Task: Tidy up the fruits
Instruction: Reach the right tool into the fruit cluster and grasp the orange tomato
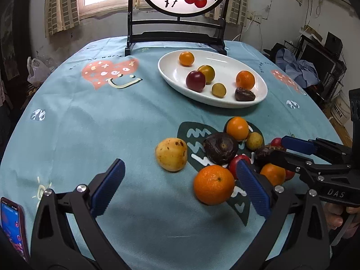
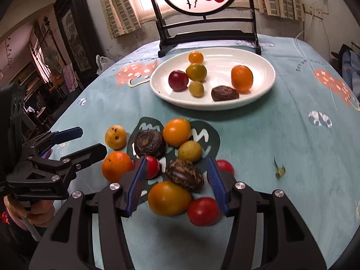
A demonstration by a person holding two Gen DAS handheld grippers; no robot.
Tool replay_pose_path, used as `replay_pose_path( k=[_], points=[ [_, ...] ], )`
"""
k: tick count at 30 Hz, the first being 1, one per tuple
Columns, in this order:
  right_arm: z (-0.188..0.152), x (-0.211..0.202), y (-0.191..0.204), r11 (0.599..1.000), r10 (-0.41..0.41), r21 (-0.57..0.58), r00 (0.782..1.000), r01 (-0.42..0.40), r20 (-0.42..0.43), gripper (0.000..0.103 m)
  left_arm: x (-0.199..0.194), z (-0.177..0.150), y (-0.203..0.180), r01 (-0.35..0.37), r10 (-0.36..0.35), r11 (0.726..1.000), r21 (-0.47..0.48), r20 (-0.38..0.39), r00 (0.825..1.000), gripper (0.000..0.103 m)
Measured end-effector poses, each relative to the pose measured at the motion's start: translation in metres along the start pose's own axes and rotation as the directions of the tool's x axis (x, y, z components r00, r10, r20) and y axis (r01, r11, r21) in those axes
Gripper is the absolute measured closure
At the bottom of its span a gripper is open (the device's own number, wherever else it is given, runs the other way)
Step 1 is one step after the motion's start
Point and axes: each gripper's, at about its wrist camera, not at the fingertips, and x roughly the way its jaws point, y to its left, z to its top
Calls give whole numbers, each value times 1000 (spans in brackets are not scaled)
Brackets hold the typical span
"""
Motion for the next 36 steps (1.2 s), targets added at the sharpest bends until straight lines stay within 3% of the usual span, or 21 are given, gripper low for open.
replay_pose_path(
  k=[5,13,22,27,32,36],
  points=[
    [-16,-12,13,997,-6,-72,1000,7,19,48,1,-7,7,-10,9,1000,-11,-15,1000,2],
    [-26,-2,26,988,-18,-153,999,13,-34,48,3,-4,13,-14,13,999,-37,-25,1000,2],
    [-19,14,41,954,-138,-274,989,121,-43,49,4,-4,14,-25,25,999,-31,-23,999,2],
    [-17,20,41,933,-200,-313,979,179,-37,62,3,-3,18,-18,16,999,-49,-23,1000,2],
    [-16,19,39,938,-189,-303,981,169,-36,64,4,-3,19,-15,14,998,-55,-25,1000,2],
    [-12,8,31,969,-88,-236,996,80,-27,64,6,-4,18,-21,20,999,-50,-31,999,2]
  ],
)
